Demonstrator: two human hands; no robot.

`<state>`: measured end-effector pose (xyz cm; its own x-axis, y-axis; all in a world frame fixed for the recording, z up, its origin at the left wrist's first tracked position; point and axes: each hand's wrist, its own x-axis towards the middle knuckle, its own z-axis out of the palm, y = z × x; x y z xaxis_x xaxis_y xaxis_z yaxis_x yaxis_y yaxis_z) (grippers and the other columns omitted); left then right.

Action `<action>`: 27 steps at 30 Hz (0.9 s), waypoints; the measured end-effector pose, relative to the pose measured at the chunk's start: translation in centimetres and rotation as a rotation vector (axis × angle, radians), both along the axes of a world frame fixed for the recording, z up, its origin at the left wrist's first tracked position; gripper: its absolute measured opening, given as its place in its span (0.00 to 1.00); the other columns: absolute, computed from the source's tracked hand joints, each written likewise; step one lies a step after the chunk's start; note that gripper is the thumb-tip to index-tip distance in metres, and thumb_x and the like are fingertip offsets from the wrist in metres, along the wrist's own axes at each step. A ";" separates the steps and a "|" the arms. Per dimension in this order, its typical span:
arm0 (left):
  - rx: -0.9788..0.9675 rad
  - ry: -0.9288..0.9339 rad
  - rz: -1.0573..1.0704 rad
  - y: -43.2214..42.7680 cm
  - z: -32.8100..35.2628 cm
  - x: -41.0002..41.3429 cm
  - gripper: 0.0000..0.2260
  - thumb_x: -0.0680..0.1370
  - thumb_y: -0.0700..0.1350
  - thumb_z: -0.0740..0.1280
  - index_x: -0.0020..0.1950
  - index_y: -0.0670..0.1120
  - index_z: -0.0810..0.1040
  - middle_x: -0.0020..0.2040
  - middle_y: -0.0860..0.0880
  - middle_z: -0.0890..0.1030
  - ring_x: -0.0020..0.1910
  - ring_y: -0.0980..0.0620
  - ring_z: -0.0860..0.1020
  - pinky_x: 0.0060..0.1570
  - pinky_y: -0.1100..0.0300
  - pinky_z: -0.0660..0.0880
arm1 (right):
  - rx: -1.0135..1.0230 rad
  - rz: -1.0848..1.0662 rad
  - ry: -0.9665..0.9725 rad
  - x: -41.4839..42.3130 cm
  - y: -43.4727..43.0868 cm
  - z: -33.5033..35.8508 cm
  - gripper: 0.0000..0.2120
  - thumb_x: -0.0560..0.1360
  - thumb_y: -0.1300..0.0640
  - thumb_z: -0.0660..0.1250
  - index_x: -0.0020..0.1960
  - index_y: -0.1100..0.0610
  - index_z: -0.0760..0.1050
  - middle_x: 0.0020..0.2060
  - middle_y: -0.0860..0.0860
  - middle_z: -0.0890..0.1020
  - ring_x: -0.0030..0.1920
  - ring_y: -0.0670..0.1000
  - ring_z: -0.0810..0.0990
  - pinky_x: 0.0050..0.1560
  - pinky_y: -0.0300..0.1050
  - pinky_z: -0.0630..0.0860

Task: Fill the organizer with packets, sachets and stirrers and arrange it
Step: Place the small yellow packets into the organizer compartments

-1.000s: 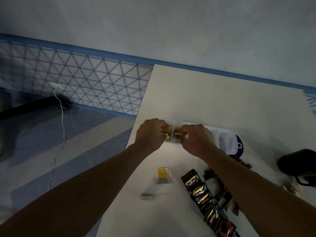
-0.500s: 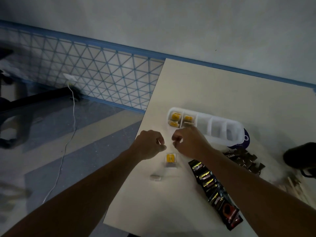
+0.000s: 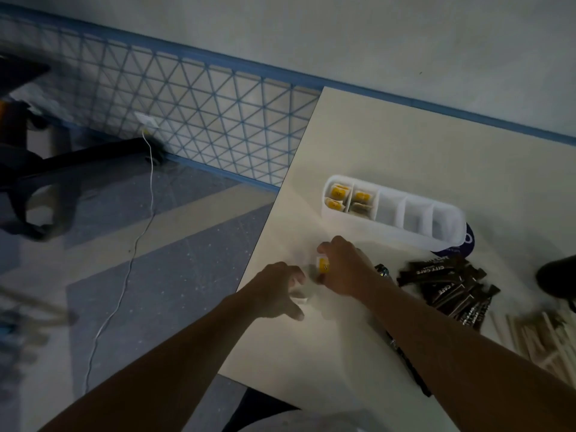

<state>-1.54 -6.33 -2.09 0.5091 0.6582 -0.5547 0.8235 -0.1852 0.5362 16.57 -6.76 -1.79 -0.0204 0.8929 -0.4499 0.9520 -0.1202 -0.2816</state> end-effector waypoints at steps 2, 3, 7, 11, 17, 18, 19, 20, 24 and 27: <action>0.051 -0.014 0.043 -0.5 -0.6 0.0 0.28 0.65 0.49 0.81 0.63 0.47 0.77 0.60 0.47 0.78 0.55 0.48 0.79 0.55 0.57 0.77 | -0.001 0.005 0.004 -0.1 -0.2 -0.1 0.29 0.71 0.47 0.75 0.68 0.53 0.72 0.61 0.56 0.73 0.60 0.60 0.77 0.59 0.52 0.76; 0.091 -0.021 0.069 -0.6 -0.9 0.1 0.25 0.66 0.49 0.80 0.61 0.47 0.79 0.58 0.47 0.79 0.53 0.48 0.80 0.53 0.57 0.78 | 0.003 0.008 0.002 -0.1 -0.4 -0.2 0.27 0.72 0.48 0.74 0.68 0.53 0.72 0.61 0.56 0.74 0.60 0.60 0.77 0.58 0.52 0.76; 0.207 -0.042 0.160 -1.0 -1.8 0.3 0.16 0.70 0.54 0.76 0.54 0.48 0.83 0.52 0.47 0.82 0.47 0.48 0.81 0.50 0.56 0.79 | 0.045 0.021 -0.017 -0.3 -0.9 -0.3 0.15 0.74 0.54 0.70 0.60 0.53 0.75 0.56 0.55 0.78 0.56 0.59 0.79 0.52 0.48 0.73; 0.241 -0.064 0.215 -1.1 -2.1 0.6 0.12 0.71 0.52 0.75 0.50 0.47 0.85 0.49 0.47 0.84 0.46 0.47 0.81 0.49 0.53 0.79 | 0.088 -0.044 0.034 0.2 -1.4 -0.2 0.05 0.73 0.58 0.70 0.46 0.50 0.76 0.48 0.54 0.82 0.49 0.59 0.81 0.42 0.43 0.70; 0.264 -0.109 0.259 0.8 -0.7 2.2 0.09 0.74 0.52 0.73 0.47 0.46 0.83 0.45 0.50 0.85 0.42 0.53 0.81 0.42 0.59 0.78 | 0.112 -0.096 0.171 1.9 -0.7 1.2 0.12 0.72 0.58 0.71 0.37 0.47 0.70 0.41 0.52 0.80 0.41 0.55 0.78 0.39 0.46 0.74; 0.284 -0.120 0.255 1.4 -0.1 2.7 0.09 0.75 0.51 0.73 0.47 0.46 0.82 0.45 0.50 0.84 0.42 0.54 0.80 0.38 0.62 0.75 | 0.129 -0.092 0.177 2.4 -0.5 1.6 0.11 0.72 0.57 0.71 0.39 0.48 0.70 0.42 0.52 0.80 0.42 0.56 0.78 0.39 0.45 0.72; 0.295 -0.137 0.254 2.0 0.6 3.1 0.08 0.75 0.52 0.72 0.46 0.47 0.82 0.44 0.51 0.84 0.41 0.55 0.80 0.35 0.66 0.71 | 0.147 -0.087 0.183 2.9 -0.3 2.1 0.10 0.72 0.57 0.70 0.40 0.48 0.70 0.43 0.52 0.80 0.43 0.56 0.78 0.40 0.45 0.71; 0.301 -0.160 0.257 2.6 1.3 3.5 0.08 0.75 0.52 0.72 0.45 0.49 0.81 0.42 0.52 0.83 0.39 0.56 0.79 0.34 0.67 0.68 | 0.168 -0.085 0.186 3.3 -0.1 2.7 0.08 0.72 0.57 0.69 0.41 0.48 0.71 0.43 0.52 0.80 0.43 0.56 0.78 0.40 0.45 0.72; 0.403 -0.205 0.252 5.3 3.8 5.2 0.08 0.74 0.55 0.72 0.43 0.51 0.81 0.38 0.54 0.81 0.37 0.56 0.78 0.36 0.63 0.69 | 0.249 -0.130 0.231 5.7 0.9 5.2 0.04 0.75 0.56 0.69 0.43 0.52 0.75 0.39 0.49 0.79 0.40 0.54 0.80 0.41 0.49 0.79; 0.481 -0.218 0.262 7.4 4.8 6.4 0.06 0.73 0.54 0.73 0.42 0.53 0.81 0.37 0.55 0.80 0.37 0.55 0.77 0.33 0.65 0.65 | 0.281 -0.164 0.207 7.6 1.9 6.2 0.04 0.75 0.54 0.69 0.44 0.51 0.75 0.41 0.52 0.80 0.41 0.54 0.80 0.41 0.49 0.79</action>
